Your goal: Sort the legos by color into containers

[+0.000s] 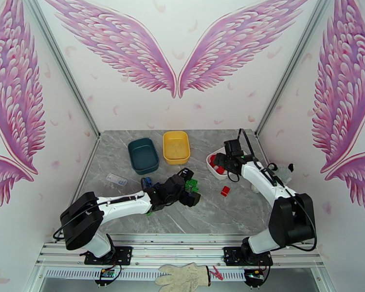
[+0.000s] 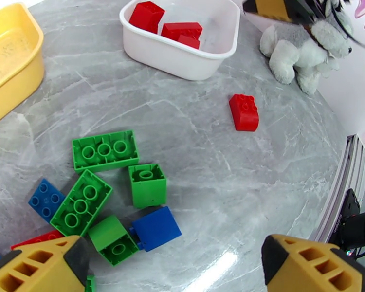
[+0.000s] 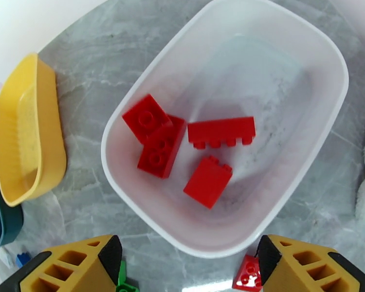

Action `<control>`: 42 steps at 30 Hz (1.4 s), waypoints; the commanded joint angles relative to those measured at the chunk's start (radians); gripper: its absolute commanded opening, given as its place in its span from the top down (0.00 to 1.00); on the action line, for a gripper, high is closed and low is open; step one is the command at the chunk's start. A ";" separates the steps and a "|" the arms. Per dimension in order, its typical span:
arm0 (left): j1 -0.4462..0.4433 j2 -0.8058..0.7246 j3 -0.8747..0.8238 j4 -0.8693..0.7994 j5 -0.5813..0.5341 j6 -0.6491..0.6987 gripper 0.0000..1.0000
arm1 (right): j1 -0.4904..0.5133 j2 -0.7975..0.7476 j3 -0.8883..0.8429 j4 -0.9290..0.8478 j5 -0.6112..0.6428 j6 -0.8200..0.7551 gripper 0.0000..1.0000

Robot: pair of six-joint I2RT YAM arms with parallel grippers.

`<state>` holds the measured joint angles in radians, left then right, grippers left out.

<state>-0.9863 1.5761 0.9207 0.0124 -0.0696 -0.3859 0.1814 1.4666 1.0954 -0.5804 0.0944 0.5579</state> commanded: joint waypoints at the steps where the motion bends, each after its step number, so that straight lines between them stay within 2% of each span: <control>1: 0.003 -0.047 -0.009 -0.008 -0.036 0.008 0.01 | 0.004 -0.077 -0.068 -0.015 -0.054 0.006 0.26; 11: 0.005 -0.045 -0.011 -0.002 -0.044 0.004 0.01 | 0.015 -0.174 -0.263 -0.038 -0.062 -0.014 0.30; 16: 0.005 -0.045 -0.014 0.001 -0.039 0.001 0.01 | 0.020 -0.147 -0.319 -0.030 -0.026 0.008 0.34; 23: 0.004 -0.050 -0.014 0.003 -0.021 -0.007 0.01 | 0.028 -0.009 -0.283 -0.030 0.025 0.000 0.38; 36: 0.005 -0.067 -0.022 0.003 -0.028 -0.005 0.01 | 0.036 0.069 -0.249 -0.035 0.060 0.002 0.38; 42: 0.005 -0.067 -0.022 0.003 -0.030 -0.004 0.01 | 0.036 0.096 -0.241 -0.026 0.060 0.002 0.44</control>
<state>-0.9863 1.5379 0.9157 0.0128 -0.0978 -0.3912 0.2104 1.5471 0.8249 -0.6064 0.1318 0.5529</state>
